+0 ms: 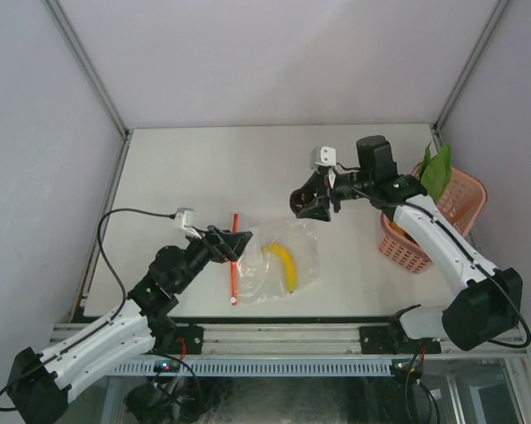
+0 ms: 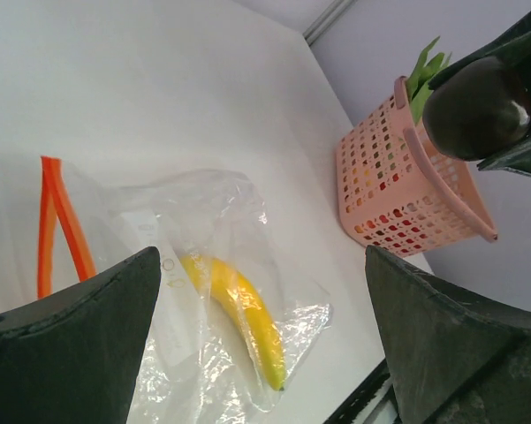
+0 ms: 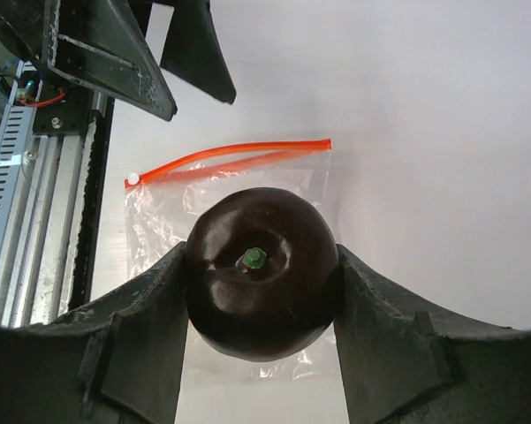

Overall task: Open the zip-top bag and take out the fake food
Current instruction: Place the fake fruit in the bin.

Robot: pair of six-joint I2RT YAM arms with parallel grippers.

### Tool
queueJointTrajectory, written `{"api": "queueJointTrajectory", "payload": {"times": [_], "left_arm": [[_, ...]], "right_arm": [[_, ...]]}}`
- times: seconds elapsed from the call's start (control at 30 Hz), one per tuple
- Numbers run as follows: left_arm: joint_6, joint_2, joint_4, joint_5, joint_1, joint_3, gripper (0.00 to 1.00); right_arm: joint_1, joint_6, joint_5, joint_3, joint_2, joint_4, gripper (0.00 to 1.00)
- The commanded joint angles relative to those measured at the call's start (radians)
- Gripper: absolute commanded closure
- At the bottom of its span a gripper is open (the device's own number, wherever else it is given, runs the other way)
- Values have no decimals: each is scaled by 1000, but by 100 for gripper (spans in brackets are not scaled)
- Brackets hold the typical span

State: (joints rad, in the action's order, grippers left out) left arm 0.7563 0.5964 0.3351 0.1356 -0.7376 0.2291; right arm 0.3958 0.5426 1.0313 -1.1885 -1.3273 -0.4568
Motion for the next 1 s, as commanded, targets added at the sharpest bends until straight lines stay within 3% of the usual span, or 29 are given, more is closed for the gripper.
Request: {"api": "queueJointTrajectory", "payload": {"times": [0.0,0.23,0.33,0.43,0.73,0.97], "left_arm": [[-153,-26,-154,-42,31,130,0],[-163,-55,-209,-271,205,166,0],[-169,-26,-269,-397,313,238,0],[-219,23,-361,-459,354,332,0],[-523,163,-663,-374,366,557,0],[-545,151,-683,-419,423,536,0]], "right_arm": [[-25,61,8,-78,43,-113,100],[-68,136,-64,-81,108,-192,100],[-101,166,-77,-80,141,-231,100],[-143,196,-79,-80,172,-268,100],[-330,219,-16,-57,263,-314,99],[-514,215,16,-39,312,-336,99]]}}
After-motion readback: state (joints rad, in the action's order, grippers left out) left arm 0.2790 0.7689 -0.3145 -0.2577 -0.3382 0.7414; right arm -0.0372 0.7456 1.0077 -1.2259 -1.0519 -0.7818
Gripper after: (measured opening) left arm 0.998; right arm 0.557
